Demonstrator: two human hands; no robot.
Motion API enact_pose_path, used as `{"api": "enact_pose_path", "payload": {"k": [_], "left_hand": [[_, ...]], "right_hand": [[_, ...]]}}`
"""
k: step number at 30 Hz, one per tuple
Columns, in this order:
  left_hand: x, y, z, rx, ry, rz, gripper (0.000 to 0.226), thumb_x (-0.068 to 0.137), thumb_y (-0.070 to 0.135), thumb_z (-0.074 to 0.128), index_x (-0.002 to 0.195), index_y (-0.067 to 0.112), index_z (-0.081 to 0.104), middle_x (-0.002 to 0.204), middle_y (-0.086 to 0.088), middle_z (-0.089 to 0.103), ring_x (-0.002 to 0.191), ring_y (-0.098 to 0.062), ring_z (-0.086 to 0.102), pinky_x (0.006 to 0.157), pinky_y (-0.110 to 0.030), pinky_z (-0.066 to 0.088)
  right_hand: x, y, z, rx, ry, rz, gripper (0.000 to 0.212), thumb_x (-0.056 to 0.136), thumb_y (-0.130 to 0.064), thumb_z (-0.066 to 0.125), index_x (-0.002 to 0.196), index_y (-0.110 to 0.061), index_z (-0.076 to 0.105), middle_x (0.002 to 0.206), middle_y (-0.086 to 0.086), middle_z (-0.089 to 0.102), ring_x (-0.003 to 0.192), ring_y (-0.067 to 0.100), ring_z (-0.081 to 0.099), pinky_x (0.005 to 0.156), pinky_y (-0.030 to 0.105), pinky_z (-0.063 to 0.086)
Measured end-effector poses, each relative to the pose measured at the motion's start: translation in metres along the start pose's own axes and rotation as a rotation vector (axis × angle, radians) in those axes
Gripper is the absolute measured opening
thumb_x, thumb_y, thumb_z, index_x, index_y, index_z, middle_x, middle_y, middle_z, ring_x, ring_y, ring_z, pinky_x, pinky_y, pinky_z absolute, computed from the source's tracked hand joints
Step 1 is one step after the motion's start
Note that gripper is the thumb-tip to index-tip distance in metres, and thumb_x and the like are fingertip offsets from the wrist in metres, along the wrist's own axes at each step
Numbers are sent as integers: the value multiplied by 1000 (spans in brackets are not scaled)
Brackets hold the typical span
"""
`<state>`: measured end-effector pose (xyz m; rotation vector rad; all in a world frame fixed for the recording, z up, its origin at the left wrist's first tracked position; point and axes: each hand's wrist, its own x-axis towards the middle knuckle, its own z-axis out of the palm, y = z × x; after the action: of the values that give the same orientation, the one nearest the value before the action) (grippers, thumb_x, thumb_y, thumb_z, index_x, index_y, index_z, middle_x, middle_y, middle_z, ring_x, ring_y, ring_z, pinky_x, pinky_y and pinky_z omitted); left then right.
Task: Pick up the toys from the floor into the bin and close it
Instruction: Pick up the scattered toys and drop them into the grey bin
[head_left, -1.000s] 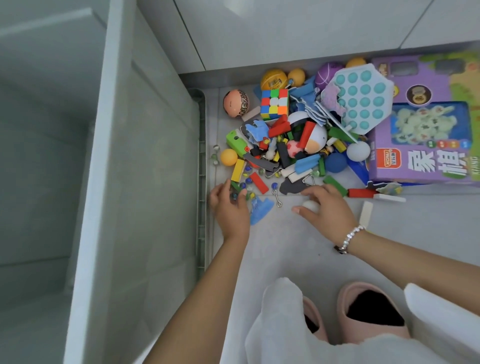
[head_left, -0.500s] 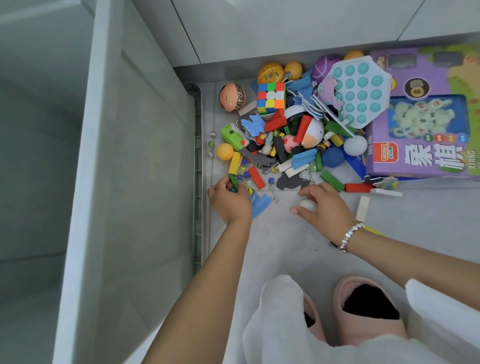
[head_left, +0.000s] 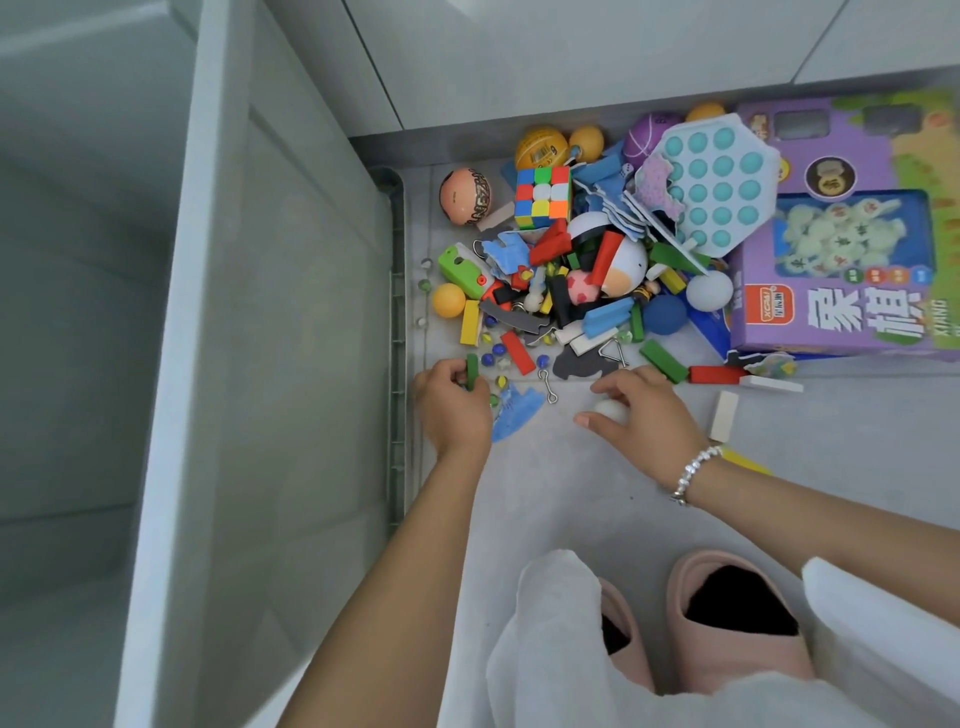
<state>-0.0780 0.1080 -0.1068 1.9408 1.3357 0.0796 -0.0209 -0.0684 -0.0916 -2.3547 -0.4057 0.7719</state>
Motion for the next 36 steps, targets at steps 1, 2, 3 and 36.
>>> {"api": "enact_pose_path", "payload": {"k": [1, 2, 3, 36], "left_hand": [[1, 2, 0, -2, -1, -10, 21, 83, 8, 66, 104, 9, 65, 111, -6, 57, 81, -13, 53, 69, -20, 40], [2, 3, -1, -18, -4, -28, 21, 82, 9, 67, 103, 9, 66, 109, -7, 60, 80, -13, 54, 67, -20, 40], [3, 4, -3, -44, -6, -51, 21, 81, 10, 68, 102, 9, 66, 107, -5, 62, 80, -13, 55, 64, -18, 41], [-128, 77, -288, -1228, 84, -266, 18, 95, 16, 52, 112, 11, 58, 92, 2, 66, 78, -3, 65, 81, -24, 47]], "right_hand": [[0, 1, 0, 0, 3, -1, 41, 79, -31, 70, 113, -11, 58, 114, 7, 50, 107, 18, 48, 86, 16, 32], [-1, 2, 0, -1, 6, -2, 41, 79, -31, 71, 113, -11, 59, 114, 7, 50, 107, 18, 48, 85, 15, 31], [-1, 3, 0, -1, 7, 0, 41, 79, -32, 71, 113, -11, 59, 114, 7, 51, 106, 18, 48, 85, 15, 31], [-86, -309, -47, 387, -163, -601, 32, 77, -36, 71, 106, -26, 62, 106, -13, 61, 96, 1, 58, 78, 8, 45]]}}
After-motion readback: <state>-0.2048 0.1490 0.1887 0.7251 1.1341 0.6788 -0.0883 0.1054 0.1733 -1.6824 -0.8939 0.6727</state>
